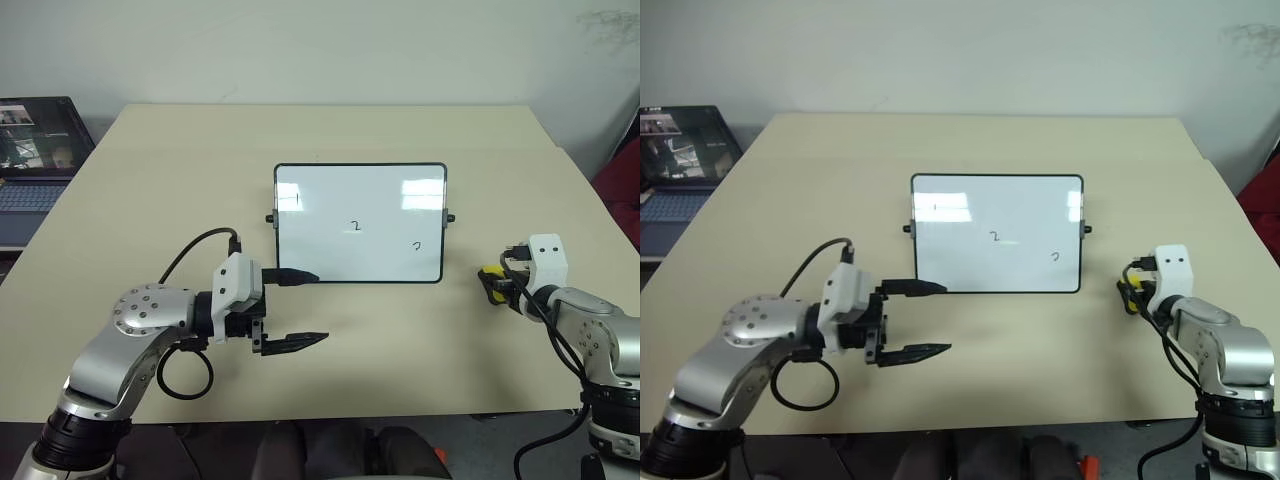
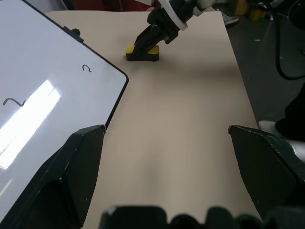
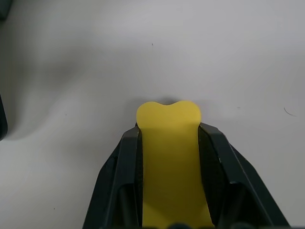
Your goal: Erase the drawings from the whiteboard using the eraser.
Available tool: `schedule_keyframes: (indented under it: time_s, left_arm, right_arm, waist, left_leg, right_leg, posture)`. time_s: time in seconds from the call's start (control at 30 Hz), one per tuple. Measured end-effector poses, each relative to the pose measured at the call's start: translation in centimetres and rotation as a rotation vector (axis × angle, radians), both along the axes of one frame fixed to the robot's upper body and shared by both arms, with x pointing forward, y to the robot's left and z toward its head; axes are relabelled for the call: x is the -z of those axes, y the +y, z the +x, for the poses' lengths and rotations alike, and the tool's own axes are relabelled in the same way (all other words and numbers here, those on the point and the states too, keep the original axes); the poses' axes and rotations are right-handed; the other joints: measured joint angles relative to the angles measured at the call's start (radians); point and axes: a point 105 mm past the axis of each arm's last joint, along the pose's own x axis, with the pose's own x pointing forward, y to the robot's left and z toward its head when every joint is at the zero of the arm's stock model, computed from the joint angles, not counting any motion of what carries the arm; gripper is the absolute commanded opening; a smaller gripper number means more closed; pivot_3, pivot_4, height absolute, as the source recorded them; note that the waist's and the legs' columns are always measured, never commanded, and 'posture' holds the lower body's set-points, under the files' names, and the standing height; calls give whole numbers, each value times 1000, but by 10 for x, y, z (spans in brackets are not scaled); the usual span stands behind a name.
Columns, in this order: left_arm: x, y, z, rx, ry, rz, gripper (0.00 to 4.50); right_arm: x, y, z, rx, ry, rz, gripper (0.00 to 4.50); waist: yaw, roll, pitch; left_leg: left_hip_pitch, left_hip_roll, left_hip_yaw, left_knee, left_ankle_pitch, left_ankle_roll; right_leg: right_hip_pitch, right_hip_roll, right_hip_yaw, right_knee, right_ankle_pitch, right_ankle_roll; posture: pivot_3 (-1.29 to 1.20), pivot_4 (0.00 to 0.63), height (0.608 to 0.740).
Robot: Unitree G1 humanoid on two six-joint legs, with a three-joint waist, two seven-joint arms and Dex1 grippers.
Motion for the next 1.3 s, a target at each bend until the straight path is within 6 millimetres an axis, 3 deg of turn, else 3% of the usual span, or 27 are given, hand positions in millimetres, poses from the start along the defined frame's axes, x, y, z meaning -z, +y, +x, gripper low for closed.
schedule_keyframes:
  time_s: [0.13, 0.23, 0.43, 0.67, 0.87, 0.97, 1.1, 1.2, 1.3]
  left_arm:
    - [6, 0, 3, -11, 13, 1, 4500]
    - [7, 2, 11, -61, 10, -22, 4500]
    - [-8, 20, 38, -306, -65, -110, 4500]
    - [-16, 37, 50, -499, -107, -84, 4500]
    - [-29, 42, 62, -586, -170, -78, 4500]
    - [-23, 48, 63, -640, -152, -75, 4500]
    - [-24, 60, 66, -726, -156, -80, 4500]
    - [-24, 69, 68, -780, -167, -68, 4500]
    - [-24, 75, 73, -816, -184, -45, 4500]
  right_arm:
    - [-2, 2, 0, -4, -10, 4, 1238]
    - [-15, 8, 1, -28, -72, -10, 1237]
    - [-49, 17, 1, -55, -240, -34, 1237]
    - [-63, 39, 3, -122, -362, 5, 1237]
    - [-81, 88, -10, -390, -485, 41, 1237]
    - [-78, 109, -31, -538, -468, 138, 1237]
    - [-90, 130, -54, -702, -479, 192, 1237]
    - [-100, 139, -56, -748, -512, 187, 1237]
    - [-127, 151, -52, -784, -613, 182, 1236]
  waist:
    - [0, 0, 0]
    - [0, 0, 0]
    - [-1, 0, 0]
    - [0, 0, 0]
    - [1, 0, 0]
    - [1, 0, 0]
    - [0, 0, 0]
    - [-1, -1, 0]
    - [-1, -1, 0]
  left_leg:
    - [0, 0, 0, 0, 0, 0]
    - [0, 0, 0, 0, 0, 0]
    - [-1, 0, -1, 0, 0, 0]
    - [-1, 0, -1, 0, 0, 0]
    - [-1, 0, -1, 0, 0, 0]
    - [-2, 0, -1, 0, 0, -1]
    - [-1, 0, -2, 1, 0, -1]
    - [0, 0, -2, 1, 0, 0]
    - [0, 0, -3, 1, 0, 0]
  right_leg:
    - [0, 0, 0, 0, 0, 0]
    - [0, 0, 0, 0, 0, 0]
    - [0, 0, 0, 0, 0, 0]
    - [0, 0, 0, 0, 0, 0]
    - [0, 0, 0, 0, 0, 0]
    - [0, 0, -1, -1, 0, 0]
    - [0, 0, -1, 1, 0, 0]
    - [1, 0, -1, 1, 0, 1]
    - [0, 1, -1, 2, 0, 1]
  posture:
    - [0, 150, 740]
    - [0, 150, 740]
    - [0, 150, 740]
    - [0, 150, 740]
    - [0, 150, 740]
    - [0, 150, 740]
    - [0, 150, 740]
    - [0, 150, 740]
    - [0, 150, 740]
